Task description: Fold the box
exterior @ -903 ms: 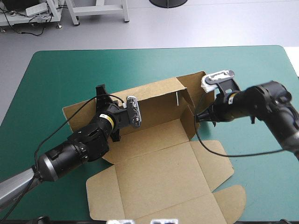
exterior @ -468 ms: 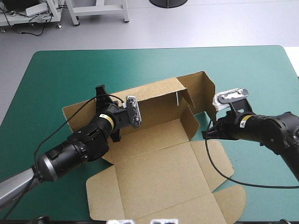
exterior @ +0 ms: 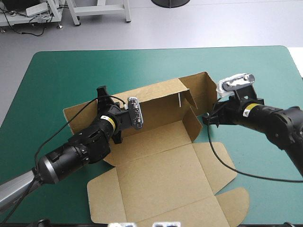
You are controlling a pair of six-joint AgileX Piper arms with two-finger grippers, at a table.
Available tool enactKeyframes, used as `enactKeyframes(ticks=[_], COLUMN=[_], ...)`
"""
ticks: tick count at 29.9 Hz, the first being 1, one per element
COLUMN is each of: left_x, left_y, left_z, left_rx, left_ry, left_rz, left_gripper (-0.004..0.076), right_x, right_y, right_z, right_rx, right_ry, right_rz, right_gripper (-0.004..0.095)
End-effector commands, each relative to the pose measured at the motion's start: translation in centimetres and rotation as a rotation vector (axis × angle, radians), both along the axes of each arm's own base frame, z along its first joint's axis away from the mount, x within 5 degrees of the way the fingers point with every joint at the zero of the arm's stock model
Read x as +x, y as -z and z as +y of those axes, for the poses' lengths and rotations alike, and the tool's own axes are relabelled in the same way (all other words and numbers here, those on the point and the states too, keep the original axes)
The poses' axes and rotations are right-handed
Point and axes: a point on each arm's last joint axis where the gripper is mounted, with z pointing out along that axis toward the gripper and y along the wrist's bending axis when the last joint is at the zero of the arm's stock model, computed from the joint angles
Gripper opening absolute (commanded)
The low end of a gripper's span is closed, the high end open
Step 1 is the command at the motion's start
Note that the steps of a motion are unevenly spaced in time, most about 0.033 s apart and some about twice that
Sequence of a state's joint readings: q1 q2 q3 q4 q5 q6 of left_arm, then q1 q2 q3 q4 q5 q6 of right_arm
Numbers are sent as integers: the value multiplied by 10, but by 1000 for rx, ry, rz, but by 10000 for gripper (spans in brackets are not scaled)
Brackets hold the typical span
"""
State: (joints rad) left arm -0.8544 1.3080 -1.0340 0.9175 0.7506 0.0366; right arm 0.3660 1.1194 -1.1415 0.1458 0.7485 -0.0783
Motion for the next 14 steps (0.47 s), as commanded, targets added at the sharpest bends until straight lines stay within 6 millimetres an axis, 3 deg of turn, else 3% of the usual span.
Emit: enactKeyframes(ticks=[1, 6, 12, 14], left_x=[-4, -4, -4, -5], left_y=[-11, -11, -11, -11], left_z=[-1, -1, -1, -2], left_rx=[-75, -68, -70, -71], left_ry=[16, 21, 21, 21], left_rz=[-16, -16, -14, -12], left_gripper=[-6, -6, -6, -6], right_x=[24, 73, 113, 125], right_y=[-25, -48, -88, -92], right_z=[8, 27, 40, 44], right_rx=[-16, -25, -44, -46], right_ry=[-9, -29, -46, -53], right_rz=[-38, -29, -40, -25], right_gripper=[-4, -6, -6, -6])
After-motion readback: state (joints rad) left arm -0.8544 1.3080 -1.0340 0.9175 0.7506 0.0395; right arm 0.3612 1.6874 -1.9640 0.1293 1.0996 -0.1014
